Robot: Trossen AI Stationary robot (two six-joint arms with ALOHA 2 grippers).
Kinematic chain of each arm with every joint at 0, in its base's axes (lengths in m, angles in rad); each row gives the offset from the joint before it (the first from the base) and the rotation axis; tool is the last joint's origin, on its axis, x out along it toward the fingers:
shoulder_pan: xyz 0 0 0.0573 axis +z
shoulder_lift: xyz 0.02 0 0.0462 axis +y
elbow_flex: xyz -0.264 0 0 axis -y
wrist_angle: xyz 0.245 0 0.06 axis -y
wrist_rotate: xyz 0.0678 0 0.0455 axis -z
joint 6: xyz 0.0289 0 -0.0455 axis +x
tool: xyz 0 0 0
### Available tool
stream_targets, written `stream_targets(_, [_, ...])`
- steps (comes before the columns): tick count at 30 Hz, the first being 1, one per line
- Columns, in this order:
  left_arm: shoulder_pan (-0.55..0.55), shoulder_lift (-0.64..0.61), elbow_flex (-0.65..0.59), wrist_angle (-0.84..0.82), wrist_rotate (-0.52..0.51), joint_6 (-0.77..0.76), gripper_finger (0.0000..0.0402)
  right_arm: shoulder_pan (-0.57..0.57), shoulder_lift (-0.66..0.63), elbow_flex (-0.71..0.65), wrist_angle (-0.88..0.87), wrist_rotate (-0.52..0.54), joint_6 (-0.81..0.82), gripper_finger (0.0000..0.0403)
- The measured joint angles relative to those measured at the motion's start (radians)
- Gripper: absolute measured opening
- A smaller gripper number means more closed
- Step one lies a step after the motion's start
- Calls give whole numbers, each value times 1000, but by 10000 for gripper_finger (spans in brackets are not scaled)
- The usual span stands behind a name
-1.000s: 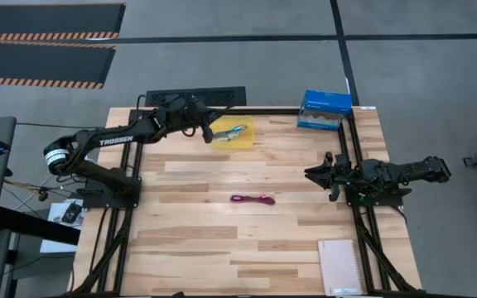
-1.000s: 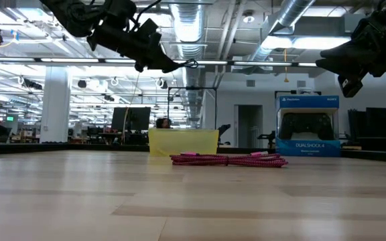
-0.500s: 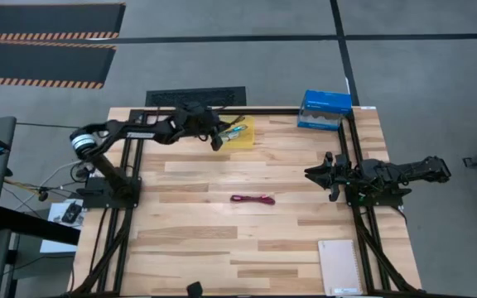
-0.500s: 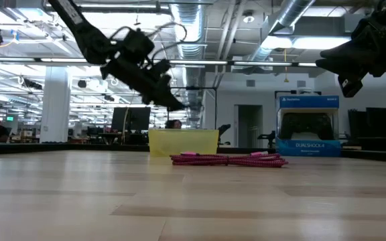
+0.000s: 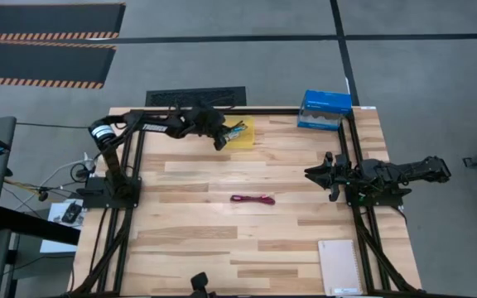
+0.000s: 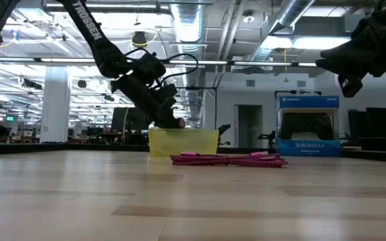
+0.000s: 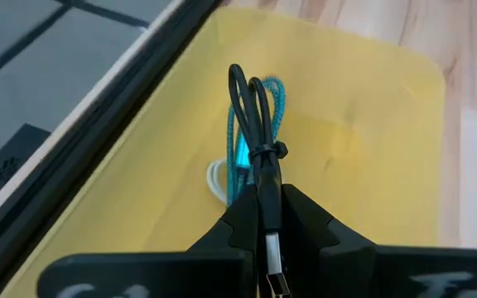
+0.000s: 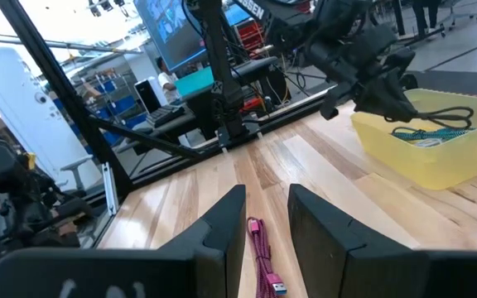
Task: Pick and place USB-C Cables
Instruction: Put the black charger cable into the yellow bin
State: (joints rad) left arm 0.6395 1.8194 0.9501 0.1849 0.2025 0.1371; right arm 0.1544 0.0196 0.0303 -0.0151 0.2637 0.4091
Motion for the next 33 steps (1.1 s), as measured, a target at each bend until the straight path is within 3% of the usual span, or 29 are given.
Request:
stream_targets(6, [4, 0, 57, -136, -24, 61, 8, 0, 0, 0, 0, 0, 0, 118])
stream_targets(17, [16, 17, 62, -224, -2, 99, 8, 0, 0, 0, 0, 0, 0, 118])
stream_targets(33, [23, 47, 64, -221, -15, 102, 28, 0, 0, 0, 0, 0, 0, 118])
